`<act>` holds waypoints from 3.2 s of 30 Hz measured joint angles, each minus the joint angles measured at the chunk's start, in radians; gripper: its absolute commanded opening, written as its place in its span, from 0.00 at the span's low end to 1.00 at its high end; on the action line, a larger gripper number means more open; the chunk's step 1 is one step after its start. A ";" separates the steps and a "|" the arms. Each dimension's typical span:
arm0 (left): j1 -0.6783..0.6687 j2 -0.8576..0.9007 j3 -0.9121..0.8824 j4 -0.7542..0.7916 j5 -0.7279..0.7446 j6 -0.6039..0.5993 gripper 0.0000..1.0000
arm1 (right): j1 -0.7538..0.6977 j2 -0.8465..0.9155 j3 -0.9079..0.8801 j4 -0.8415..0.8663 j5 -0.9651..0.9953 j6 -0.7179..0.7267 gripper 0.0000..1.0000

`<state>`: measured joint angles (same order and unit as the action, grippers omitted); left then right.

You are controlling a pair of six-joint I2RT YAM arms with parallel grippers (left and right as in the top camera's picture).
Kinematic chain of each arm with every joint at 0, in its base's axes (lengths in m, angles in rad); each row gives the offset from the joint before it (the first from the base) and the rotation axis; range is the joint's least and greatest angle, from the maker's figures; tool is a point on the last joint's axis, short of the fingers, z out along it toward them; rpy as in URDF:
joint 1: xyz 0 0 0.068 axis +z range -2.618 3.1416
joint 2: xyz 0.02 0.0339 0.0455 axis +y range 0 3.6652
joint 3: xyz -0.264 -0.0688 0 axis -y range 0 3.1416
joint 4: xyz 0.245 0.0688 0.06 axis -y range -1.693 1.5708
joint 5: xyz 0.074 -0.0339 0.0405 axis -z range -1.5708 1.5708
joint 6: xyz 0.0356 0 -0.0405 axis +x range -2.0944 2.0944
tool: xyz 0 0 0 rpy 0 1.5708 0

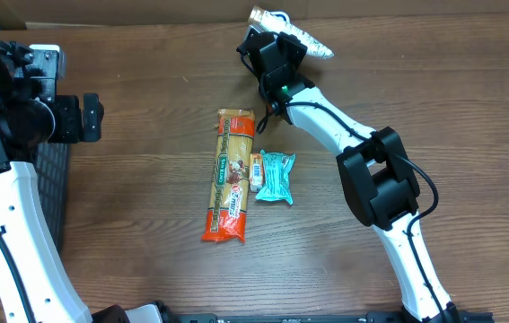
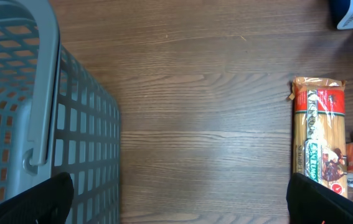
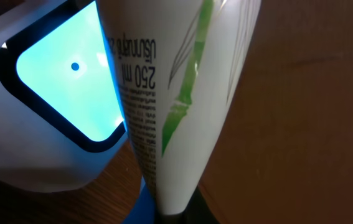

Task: Scan the item barcode
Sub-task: 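Hold the white tube up in front of the scanner, then carry the white tube to the right table edge and release it, then grasp the mint-green wipes pack with the right gripper and lift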

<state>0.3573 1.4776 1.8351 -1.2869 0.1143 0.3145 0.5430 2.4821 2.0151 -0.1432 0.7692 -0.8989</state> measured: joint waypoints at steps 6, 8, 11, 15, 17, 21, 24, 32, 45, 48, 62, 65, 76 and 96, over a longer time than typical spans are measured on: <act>0.000 0.000 0.000 0.000 0.000 0.000 1.00 | 0.000 0.000 0.000 0.000 -0.003 0.001 0.04; 0.000 0.000 0.000 0.000 0.000 0.000 1.00 | 0.000 0.000 0.000 0.000 -0.003 0.000 0.04; 0.000 0.000 0.000 0.000 0.000 0.000 1.00 | 0.000 0.000 0.000 0.000 -0.002 0.001 0.04; 0.000 0.000 0.000 0.000 0.000 0.000 1.00 | 0.000 -0.001 0.000 -0.016 0.003 0.019 0.04; 0.000 0.000 0.000 0.000 0.000 0.000 1.00 | 0.000 -0.008 0.000 -0.048 0.003 0.045 0.04; 0.000 0.000 0.000 0.000 0.000 0.000 1.00 | 0.000 -0.076 -0.006 -0.244 -0.047 0.137 0.03; 0.000 0.000 0.000 0.000 0.000 0.000 1.00 | -0.008 -0.199 -0.016 -0.456 -0.171 0.277 0.04; 0.000 0.000 0.000 0.000 0.000 0.000 1.00 | -0.172 -0.623 -0.003 -0.838 -0.766 0.703 0.04; 0.000 0.000 0.000 0.000 0.000 0.000 1.00 | -0.653 -0.674 -0.200 -1.056 -1.179 0.972 0.04; 0.000 0.000 0.000 0.000 0.000 0.000 1.00 | -0.693 -0.671 -0.321 -0.982 -1.191 0.979 0.04; 0.000 0.000 0.000 0.000 0.000 0.000 1.00 | -0.892 -0.671 -0.721 -0.629 -1.201 1.131 0.04; 0.000 0.000 0.000 0.000 0.000 0.000 1.00 | -0.918 -0.671 -0.782 -0.547 -1.165 1.190 0.04; 0.000 0.000 0.000 0.000 0.000 0.000 1.00 | -0.976 -0.671 -0.859 -0.453 -1.109 1.255 0.20; 0.000 0.000 0.000 -0.001 0.000 0.000 1.00 | -0.953 -0.674 -0.468 -0.947 -1.337 1.179 0.44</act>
<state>0.3573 1.4776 1.8351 -1.2877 0.1143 0.3145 -0.4103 1.8080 1.5471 -1.0901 -0.5678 0.2798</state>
